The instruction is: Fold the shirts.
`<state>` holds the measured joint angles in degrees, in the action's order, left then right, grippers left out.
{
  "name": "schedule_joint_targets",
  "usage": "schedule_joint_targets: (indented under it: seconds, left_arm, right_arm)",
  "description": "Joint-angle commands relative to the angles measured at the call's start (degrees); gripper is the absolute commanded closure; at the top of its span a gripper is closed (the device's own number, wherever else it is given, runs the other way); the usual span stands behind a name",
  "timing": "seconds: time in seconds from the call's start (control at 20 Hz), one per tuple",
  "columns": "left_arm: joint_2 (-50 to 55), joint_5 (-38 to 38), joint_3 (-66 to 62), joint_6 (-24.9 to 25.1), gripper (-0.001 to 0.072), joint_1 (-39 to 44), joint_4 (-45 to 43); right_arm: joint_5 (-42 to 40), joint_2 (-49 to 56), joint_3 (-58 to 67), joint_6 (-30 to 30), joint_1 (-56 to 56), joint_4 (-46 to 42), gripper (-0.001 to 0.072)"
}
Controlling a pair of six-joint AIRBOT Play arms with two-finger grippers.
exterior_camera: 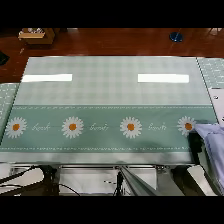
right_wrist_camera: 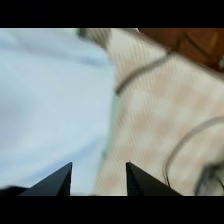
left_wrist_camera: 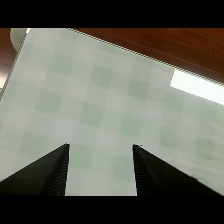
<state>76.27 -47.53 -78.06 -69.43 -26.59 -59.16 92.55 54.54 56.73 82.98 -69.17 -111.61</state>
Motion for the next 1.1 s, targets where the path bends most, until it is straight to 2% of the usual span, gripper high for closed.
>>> schedule_joint_targets:
  seconds: [0.0,0.05,0.15,0.2,0.3,0.35,0.4,0.45,0.5,0.7,0.85,1.05]
  left_arm:
    - [0.2,-1.2,0.0,0.5,0.0197,3.3,0.9]
    - [0.2,-2.5,0.0,1.5,0.0197,5.9,0.8]
    - [0.7,-6.3,0.0,1.5,0.0198,13.3,-0.7]
    - [1.3,-9.3,0.0,0.7,0.0198,18.0,-3.9]
    - [3.3,-16.6,0.0,-3.7,0.0197,26.1,-10.7]
    - [4.7,-20.8,0.0,-5.4,0.0197,30.0,-14.1]
    - [5.9,-24.2,0.0,-6.5,0.0175,33.3,-16.5]
    - [6.8,-26.3,0.0,-6.5,0.0137,36.0,-17.8]
    - [7.6,-27.6,0.0,-7.3,0.0138,38.4,-19.0]
    - [7.8,-25.0,0.0,-17.3,0.0138,43.9,-29.6]
    - [8.2,-24.5,0.0,-18.6,0.0139,45.2,-32.0]
    - [8.8,-24.5,0.0,-18.5,0.0142,45.2,-32.0]
  right_arm:
    - [-12.8,11.3,17.8,0.6,14.3,34.6,0.0367]
    - [-15.5,15.0,22.6,0.6,21.8,40.8,0.0367]
    - [-17.1,22.4,29.8,-0.2,39.8,41.0,0.0367]
    - [-17.1,25.5,31.2,-1.0,48.9,36.7,0.0366]
    - [-15.6,30.3,31.3,-1.1,64.0,22.4,0.0358]
    - [-13.1,32.5,31.3,-2.0,69.7,15.1,0.0335]
    - [-9.8,34.6,31.3,-3.2,74.6,8.2,0.0280]
    - [-7.8,36.0,31.3,-2.8,77.2,6.5,0.0279]
    - [-7.1,36.8,31.3,-2.2,78.4,10.0,0.0279]
    - [-5.3,37.1,30.4,-2.7,77.3,22.6,0.0279]
    - [-8.0,37.1,30.4,-1.8,75.6,30.6,0.0279]
    - [-10.2,37.1,30.4,-0.5,75.5,31.8,0.0279]
